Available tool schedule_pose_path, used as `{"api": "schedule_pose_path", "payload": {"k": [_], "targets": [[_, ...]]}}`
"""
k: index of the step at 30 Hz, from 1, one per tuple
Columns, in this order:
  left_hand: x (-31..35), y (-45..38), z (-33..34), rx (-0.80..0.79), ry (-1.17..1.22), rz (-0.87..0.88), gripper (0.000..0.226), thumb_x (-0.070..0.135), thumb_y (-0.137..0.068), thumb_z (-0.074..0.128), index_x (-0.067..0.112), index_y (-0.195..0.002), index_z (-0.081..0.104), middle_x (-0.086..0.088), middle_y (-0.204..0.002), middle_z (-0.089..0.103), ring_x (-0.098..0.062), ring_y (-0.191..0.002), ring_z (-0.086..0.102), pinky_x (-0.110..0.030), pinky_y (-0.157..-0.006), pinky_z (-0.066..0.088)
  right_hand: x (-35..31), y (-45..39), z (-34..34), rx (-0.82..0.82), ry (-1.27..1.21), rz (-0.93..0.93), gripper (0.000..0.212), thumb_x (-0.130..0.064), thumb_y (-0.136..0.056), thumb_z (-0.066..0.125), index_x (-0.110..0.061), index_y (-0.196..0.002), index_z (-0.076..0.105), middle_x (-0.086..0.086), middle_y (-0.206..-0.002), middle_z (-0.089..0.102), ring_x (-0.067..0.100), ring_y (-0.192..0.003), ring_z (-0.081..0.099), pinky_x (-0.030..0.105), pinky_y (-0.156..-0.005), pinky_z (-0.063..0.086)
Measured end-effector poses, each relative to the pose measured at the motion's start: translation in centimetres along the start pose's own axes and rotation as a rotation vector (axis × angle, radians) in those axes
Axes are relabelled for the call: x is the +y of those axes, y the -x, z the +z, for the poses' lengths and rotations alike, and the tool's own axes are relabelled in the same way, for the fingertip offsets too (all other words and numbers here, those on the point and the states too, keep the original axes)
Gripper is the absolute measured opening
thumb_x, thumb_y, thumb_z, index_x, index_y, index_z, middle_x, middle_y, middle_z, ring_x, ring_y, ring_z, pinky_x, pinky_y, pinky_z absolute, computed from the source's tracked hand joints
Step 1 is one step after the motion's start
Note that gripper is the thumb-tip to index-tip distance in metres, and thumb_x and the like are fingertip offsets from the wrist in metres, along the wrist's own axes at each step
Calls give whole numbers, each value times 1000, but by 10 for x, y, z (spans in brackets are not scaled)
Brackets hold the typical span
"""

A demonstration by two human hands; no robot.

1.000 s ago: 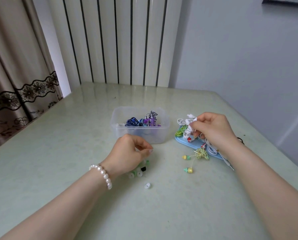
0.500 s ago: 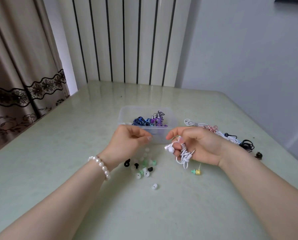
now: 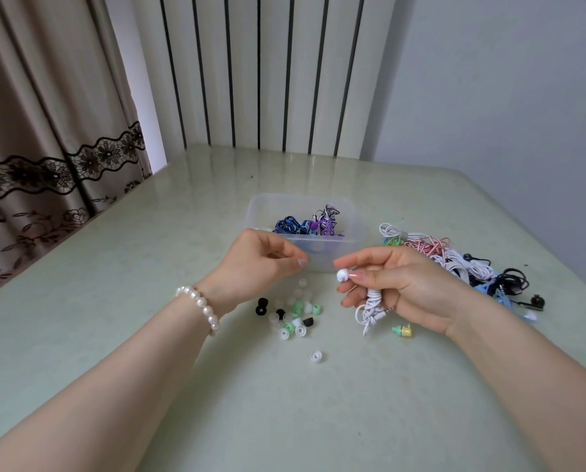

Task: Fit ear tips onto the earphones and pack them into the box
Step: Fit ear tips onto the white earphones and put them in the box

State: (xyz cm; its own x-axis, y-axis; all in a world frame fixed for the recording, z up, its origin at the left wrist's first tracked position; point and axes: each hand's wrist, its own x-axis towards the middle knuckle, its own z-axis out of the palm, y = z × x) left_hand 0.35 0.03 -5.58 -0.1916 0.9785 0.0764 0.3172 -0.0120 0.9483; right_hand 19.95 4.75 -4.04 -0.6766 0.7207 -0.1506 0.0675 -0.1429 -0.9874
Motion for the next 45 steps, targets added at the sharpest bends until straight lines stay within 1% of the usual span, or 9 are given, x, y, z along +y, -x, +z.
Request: {"api": "schedule_pose_path", "payload": {"k": [6,14,20,22,26,30,34,39,45], "targets": [[-4,1,3,-35,-112,11,20,3,-78,70,19,-67,69,2,-70,69,-9,-70,62,-13,-69,49,-2,3,1,97,2,19,12,5,-81,56,-3,-85,63,11,-68,66,15,-48,62,14,-39,41],[-16,-7,2,134,-391,5,10,13,-81,67,21,-76,71,9,-71,64,-9,-72,58,-20,-71,43,4,-3,-8,225,-22,9,21,10,-77,59,-7,-87,66,8,-67,64,10,-50,61,15,-49,47],[-20,-1,20,112,-767,195,21,26,-85,61,13,-98,71,-2,-96,68,-20,-86,60,-28,-79,46,6,-3,-5,231,4,41,20,17,-76,56,0,-83,65,14,-72,65,12,-56,67,14,-55,50],[-21,-2,23,98,-748,189,21,28,-83,63,11,-93,71,-3,-94,67,-21,-84,60,-28,-77,46,6,-3,-4,244,-13,29,17,16,-76,56,3,-83,64,16,-71,64,14,-57,68,15,-55,51],[-20,-5,22,76,-654,151,11,14,-82,64,14,-87,74,1,-84,68,-8,-68,53,-6,-58,37,6,-3,-3,264,-54,20,12,10,-79,56,3,-84,64,12,-67,68,18,-56,68,20,-55,52],[-22,-5,20,64,-636,147,12,10,-83,62,14,-86,73,3,-78,65,-7,-67,53,-10,-59,35,8,-4,-2,275,-3,21,10,2,-79,60,-4,-84,66,8,-64,67,15,-49,62,20,-49,47],[-14,-3,21,92,-215,62,15,7,-83,65,16,-71,66,-1,-61,63,0,-47,51,-9,-51,41,7,-4,0,306,-46,-28,10,4,-79,58,-2,-82,66,8,-59,63,14,-47,59,21,-51,44],[9,10,28,-113,624,-251,14,-2,-85,55,6,-81,65,-1,-66,63,-5,-54,57,-16,-56,46,6,-2,6,289,-145,-151,14,-6,-67,64,-4,-80,66,9,-64,69,16,-54,65,21,-56,51],[14,16,36,-205,833,-409,15,4,-87,53,6,-78,65,-2,-66,67,-4,-52,59,-16,-52,47,7,1,10,313,-1,-320,16,-14,-62,67,-11,-78,70,6,-67,71,16,-58,66,24,-62,53]]}}
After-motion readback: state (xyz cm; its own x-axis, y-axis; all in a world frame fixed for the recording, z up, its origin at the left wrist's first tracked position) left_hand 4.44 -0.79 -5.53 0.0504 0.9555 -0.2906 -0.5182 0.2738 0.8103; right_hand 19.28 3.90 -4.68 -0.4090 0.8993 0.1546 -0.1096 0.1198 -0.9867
